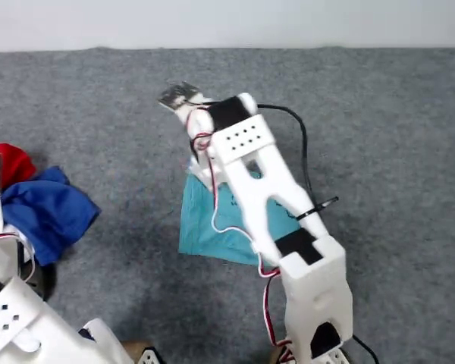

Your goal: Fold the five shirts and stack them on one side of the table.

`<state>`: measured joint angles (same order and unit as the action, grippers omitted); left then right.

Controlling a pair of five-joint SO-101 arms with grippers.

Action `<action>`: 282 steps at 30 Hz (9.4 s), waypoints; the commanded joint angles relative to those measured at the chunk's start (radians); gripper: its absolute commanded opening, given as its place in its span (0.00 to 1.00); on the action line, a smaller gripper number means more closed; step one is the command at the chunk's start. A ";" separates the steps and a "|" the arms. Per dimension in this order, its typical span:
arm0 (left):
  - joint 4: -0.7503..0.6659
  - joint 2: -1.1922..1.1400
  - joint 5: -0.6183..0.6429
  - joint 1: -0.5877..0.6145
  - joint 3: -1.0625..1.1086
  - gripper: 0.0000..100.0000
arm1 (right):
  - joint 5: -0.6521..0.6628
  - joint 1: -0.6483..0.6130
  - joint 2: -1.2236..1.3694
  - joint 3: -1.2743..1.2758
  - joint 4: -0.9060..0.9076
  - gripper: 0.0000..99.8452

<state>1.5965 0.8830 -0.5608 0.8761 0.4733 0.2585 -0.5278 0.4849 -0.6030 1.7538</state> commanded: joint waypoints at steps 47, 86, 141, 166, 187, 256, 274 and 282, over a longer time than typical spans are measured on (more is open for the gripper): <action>-0.008 0.020 -0.005 -0.061 0.033 0.14 | -0.068 -0.372 0.079 0.235 -0.153 0.01; 0.015 0.020 -0.005 -0.055 0.031 0.14 | -0.130 0.297 -0.173 0.133 0.045 0.01; -0.057 0.012 -0.006 0.011 -0.082 0.14 | -0.296 0.159 -0.407 1.192 -0.659 0.01; -0.055 0.020 -0.006 0.006 -0.021 0.14 | 0.979 0.564 -0.271 0.718 -0.849 0.01; -0.020 0.020 -0.006 0.009 -0.024 0.14 | -0.480 0.421 -0.325 0.427 -0.329 0.28; -0.021 0.020 -0.008 0.011 -0.022 0.14 | 0.279 1.073 -0.154 0.446 -0.489 0.01; -0.020 0.020 -0.008 0.005 -0.018 0.14 | 0.362 1.227 -0.068 0.445 -0.757 0.28; 0.003 0.020 -0.006 0.006 -0.024 0.14 | 0.276 1.216 -0.228 0.453 -0.748 0.26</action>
<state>1.5750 0.8830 -0.5608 0.8792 0.4626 0.5654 0.6997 0.3652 -0.1381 0.9912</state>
